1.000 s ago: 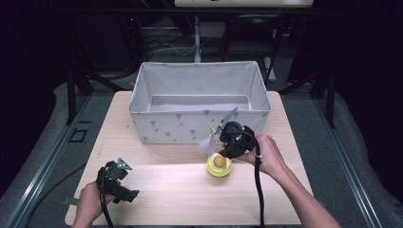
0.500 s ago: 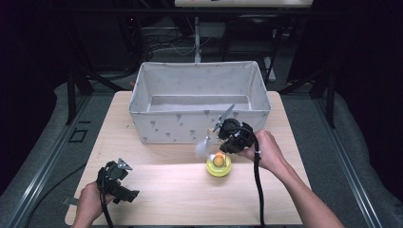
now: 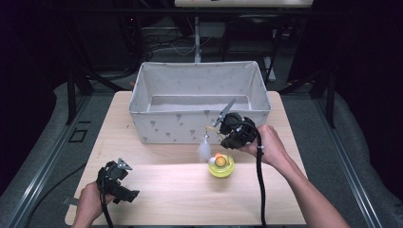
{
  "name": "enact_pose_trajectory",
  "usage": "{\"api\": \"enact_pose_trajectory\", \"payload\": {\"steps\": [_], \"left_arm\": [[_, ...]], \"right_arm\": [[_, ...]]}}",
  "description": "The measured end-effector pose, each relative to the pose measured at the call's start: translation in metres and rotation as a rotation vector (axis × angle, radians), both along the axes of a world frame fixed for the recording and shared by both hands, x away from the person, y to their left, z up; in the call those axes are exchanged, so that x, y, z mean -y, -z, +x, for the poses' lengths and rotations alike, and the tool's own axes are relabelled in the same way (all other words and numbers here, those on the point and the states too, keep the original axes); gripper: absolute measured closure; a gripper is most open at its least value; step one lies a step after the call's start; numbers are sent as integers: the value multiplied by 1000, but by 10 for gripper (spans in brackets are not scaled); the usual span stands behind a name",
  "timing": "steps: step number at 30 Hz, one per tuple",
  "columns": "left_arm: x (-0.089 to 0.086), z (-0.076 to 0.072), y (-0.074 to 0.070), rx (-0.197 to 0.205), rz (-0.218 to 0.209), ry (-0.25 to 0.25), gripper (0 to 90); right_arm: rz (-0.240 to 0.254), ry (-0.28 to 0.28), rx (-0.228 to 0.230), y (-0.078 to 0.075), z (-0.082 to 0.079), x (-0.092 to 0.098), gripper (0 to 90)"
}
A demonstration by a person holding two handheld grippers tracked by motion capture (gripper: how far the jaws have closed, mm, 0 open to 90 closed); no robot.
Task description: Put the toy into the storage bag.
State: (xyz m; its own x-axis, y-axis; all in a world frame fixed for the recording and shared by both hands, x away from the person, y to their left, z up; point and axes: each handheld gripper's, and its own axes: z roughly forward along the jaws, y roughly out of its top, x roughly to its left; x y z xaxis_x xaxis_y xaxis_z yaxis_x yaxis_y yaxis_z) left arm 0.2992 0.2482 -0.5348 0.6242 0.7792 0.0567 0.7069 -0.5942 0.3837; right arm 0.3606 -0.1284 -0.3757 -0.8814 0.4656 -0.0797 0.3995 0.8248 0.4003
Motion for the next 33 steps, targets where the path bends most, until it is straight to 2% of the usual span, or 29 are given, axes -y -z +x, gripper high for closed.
{"api": "enact_pose_trajectory", "payload": {"steps": [14, 21, 33], "left_arm": [[-2, 0, 0, 2, -3, -5, 3], [0, 0, 0, -1, 1, -1, 3], [0, 0, 0, -4, 0, 0, 3]], "right_arm": [[-29, 19, 9, -10, 5, 6, 882], [-46, 19, -13, -13, 9, 7, 883], [-55, 9, -47, -29, 17, 10, 882]]}}
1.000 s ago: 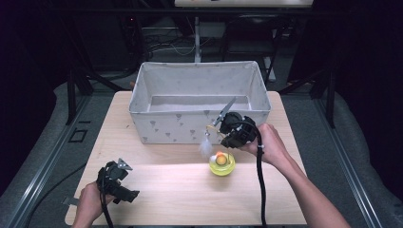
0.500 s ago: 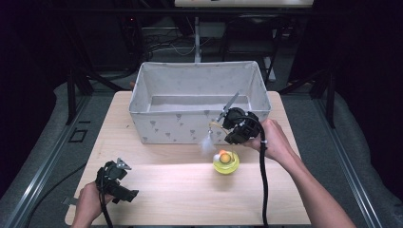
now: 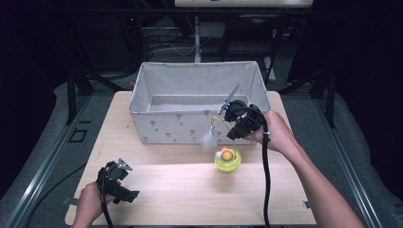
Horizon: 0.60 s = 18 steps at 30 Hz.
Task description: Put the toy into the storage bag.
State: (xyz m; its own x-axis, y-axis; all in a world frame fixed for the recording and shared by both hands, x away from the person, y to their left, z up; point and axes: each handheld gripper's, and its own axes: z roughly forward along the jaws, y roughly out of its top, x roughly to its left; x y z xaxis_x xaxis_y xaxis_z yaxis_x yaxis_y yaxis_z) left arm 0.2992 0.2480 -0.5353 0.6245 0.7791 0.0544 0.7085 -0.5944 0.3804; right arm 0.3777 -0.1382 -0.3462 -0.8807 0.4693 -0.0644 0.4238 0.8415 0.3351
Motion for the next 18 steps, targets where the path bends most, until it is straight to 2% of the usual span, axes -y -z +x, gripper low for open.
{"api": "enact_pose_trajectory", "payload": {"steps": [7, 18], "left_arm": [[0, 0, 1, -2, 3, 3, 3], [1, 0, 1, -5, 7, 8, 3]], "right_arm": [[-31, -6, -19, -11, 5, -2, 882], [-32, -8, -27, -32, 10, 1, 882]]}}
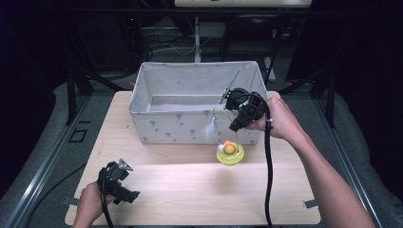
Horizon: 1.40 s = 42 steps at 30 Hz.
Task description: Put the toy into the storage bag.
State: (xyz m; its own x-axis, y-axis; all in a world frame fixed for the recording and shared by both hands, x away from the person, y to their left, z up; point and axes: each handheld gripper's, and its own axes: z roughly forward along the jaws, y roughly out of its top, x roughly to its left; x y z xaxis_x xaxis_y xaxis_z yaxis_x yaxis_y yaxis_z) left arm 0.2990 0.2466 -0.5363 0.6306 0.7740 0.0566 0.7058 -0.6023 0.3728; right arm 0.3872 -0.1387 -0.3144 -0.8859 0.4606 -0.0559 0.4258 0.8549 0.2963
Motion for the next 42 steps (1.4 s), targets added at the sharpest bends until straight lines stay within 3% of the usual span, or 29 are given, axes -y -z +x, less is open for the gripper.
{"api": "enact_pose_trajectory", "payload": {"steps": [18, 42], "left_arm": [[0, 1, 0, -1, -4, 3, 2], [1, 0, 1, -5, -1, 8, 2]], "right_arm": [[8, 10, -4, -34, 7, 3, 881], [33, 27, 23, -69, 9, 11, 881]]}}
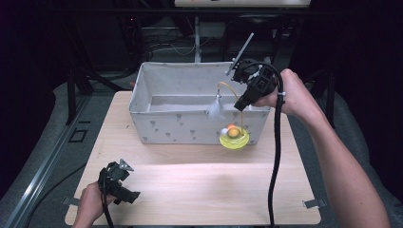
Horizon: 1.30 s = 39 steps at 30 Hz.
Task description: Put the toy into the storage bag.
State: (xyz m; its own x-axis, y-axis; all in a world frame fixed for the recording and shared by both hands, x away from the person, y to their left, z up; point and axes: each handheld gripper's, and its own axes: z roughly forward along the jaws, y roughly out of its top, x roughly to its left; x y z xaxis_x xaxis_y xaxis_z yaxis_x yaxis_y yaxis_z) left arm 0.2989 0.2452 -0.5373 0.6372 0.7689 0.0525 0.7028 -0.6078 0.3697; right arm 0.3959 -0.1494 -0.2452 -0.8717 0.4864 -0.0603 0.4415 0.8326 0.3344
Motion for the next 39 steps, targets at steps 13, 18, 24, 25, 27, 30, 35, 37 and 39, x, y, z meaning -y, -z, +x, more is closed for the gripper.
{"api": "enact_pose_trajectory", "payload": {"steps": [13, 18, 24, 25, 27, 30, 35, 37, 39], "left_arm": [[0, 1, 0, -2, 3, -1, 2], [0, 0, 0, -7, 2, 2, 1], [1, 1, 1, -9, 3, 3, 1], [1, 1, 1, -9, 4, 3, 2], [1, 1, 1, -9, 5, 4, 2], [1, 0, 1, -7, 4, 2, 1], [2, 1, 1, -7, 5, 7, 1], [2, 1, 1, -8, 4, 4, 2], [2, 1, 1, -9, 6, 4, 1]], "right_arm": [[19, 27, 29, -25, 2, 4, 881], [23, 35, 46, -34, 4, 6, 881], [27, 60, 69, -47, 8, 7, 881], [28, 62, 71, -49, 9, 7, 882], [28, 69, 78, -52, 11, 7, 882], [26, 81, 80, -57, 16, 7, 882], [24, 105, 83, -63, 24, 8, 882], [21, 113, 86, -65, 27, 8, 882], [31, 129, 88, -68, 33, 9, 882]]}}
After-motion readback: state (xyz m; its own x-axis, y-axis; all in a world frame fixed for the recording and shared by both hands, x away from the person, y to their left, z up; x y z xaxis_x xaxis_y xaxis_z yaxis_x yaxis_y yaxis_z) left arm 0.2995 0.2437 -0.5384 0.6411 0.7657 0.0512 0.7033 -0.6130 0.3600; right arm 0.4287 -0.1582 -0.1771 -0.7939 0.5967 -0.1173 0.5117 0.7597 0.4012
